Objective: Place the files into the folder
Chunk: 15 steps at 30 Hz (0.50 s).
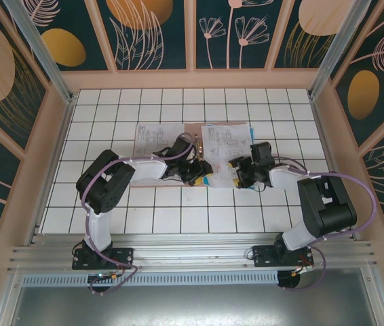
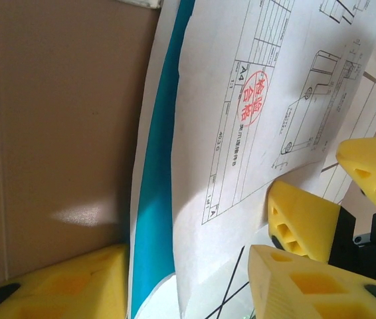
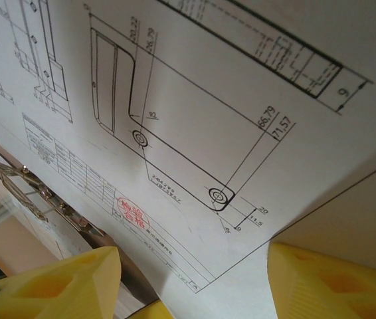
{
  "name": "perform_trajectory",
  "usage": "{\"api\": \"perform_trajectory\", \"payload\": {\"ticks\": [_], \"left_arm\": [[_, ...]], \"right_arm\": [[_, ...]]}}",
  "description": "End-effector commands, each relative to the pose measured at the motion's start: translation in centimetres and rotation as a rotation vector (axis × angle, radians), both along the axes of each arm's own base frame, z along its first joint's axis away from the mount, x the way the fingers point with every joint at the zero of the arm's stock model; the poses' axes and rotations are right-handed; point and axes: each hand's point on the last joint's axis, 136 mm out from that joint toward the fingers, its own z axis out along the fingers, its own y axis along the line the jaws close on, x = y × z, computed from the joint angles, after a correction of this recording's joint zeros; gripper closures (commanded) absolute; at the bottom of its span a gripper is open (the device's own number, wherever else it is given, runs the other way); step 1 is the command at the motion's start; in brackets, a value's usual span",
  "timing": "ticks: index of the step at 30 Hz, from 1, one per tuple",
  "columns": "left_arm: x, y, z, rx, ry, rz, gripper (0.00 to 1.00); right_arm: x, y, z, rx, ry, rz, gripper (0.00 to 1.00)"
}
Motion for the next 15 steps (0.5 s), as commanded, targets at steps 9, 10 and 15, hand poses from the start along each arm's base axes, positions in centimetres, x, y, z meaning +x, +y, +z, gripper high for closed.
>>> {"api": "perform_trajectory", "payload": {"ticks": [9,10,15], "left_arm": [[-0.3,-0.5,-0.4,-0.008,0.013,-0.014,0.58],[-0.3,-0.5,-0.5,-0.007,0.013,-0.012,0.58],[-0.5,-0.7,-0.5,-0.007,0.012,-0.017,0.58]], "right_arm": [[-0.6,-0.3,-0.2,0.067,0.025,-0.188,0.39],[-0.5,-0.3,-0.2,0.073,0.022,-0.198,0.39],[0.0,0.2,-0.4,0.094,0.037,-0.206,0.39]]}}
